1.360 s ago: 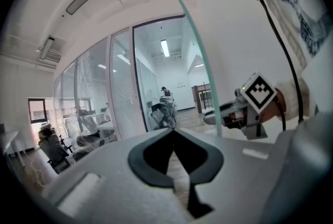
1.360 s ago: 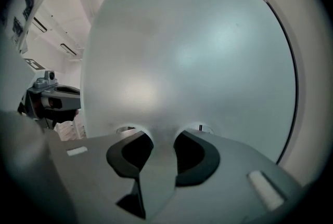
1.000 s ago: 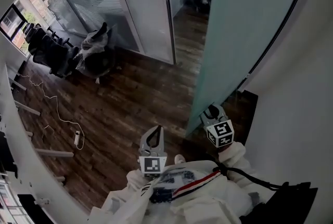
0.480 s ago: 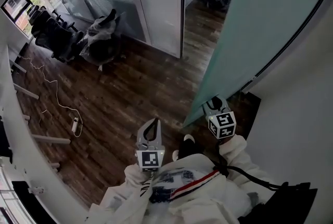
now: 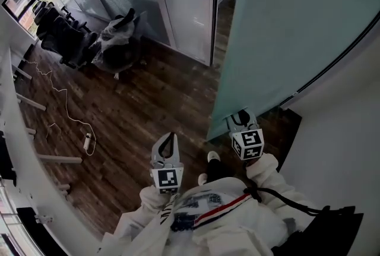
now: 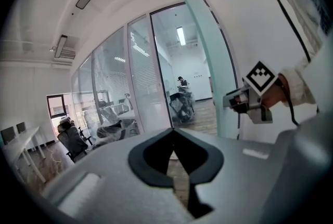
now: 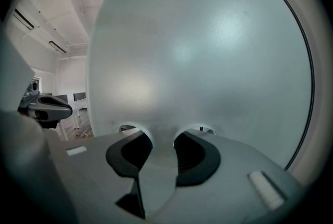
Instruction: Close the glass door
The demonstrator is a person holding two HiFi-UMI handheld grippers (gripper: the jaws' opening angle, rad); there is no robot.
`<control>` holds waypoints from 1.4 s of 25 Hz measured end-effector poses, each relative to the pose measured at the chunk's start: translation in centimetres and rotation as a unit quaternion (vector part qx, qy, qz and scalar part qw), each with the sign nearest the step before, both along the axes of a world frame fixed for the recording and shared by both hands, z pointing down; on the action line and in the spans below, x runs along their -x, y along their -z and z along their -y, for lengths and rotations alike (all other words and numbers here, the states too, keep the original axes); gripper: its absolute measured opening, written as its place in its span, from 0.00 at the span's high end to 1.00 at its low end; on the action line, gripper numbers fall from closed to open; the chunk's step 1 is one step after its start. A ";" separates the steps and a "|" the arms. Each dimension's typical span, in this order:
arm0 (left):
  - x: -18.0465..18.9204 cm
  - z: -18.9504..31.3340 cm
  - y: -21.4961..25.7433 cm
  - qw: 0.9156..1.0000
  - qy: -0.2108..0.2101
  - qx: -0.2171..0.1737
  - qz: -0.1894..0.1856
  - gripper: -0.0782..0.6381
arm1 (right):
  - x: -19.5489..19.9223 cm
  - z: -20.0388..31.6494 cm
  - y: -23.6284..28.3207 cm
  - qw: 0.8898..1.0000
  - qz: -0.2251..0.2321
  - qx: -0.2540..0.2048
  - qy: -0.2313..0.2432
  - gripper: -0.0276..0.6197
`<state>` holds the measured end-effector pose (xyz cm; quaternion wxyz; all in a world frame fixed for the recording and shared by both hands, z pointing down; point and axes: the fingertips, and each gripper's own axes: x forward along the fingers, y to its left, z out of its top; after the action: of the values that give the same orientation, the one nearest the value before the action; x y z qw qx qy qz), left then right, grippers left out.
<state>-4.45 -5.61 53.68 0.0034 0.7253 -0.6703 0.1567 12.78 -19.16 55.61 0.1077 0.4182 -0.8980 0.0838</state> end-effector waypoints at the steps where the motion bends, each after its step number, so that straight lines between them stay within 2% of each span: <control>1: 0.2 0.1 0.2 1.000 0.000 -0.001 -0.001 0.89 | 0.4 -0.1 0.3 1.000 0.001 -0.003 -0.002 0.76; 11: 2.2 0.1 1.9 1.000 0.014 -0.006 0.007 0.89 | 4.7 -0.6 1.7 1.000 -0.004 -0.021 -0.009 0.76; 17: 1.1 7.8 2.1 0.999 0.045 0.006 0.028 0.89 | 5.3 7.2 -0.2 1.000 -0.012 -0.002 0.009 0.76; 23: 1.2 10.2 3.0 0.997 0.066 -0.004 0.048 0.89 | 7.3 9.9 1.5 1.000 -0.004 -0.020 0.003 0.76; 26: 1.9 10.6 2.7 0.995 0.075 0.004 0.060 0.89 | 7.9 11.0 1.2 1.000 -0.005 -0.016 -0.002 0.76; 30: 3.0 11.7 3.0 0.995 0.080 -0.003 0.058 0.89 | 8.2 12.7 1.5 1.000 -0.005 -0.021 -0.015 0.76; 35: 5.5 14.3 1.1 0.997 0.068 0.003 0.044 0.89 | 9.0 15.0 0.8 0.999 -0.006 -0.017 -0.033 0.76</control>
<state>-9.94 -19.87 52.54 -0.0134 0.6701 -0.7173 0.1903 3.73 -34.15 54.84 0.1029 0.4496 -0.8845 0.0700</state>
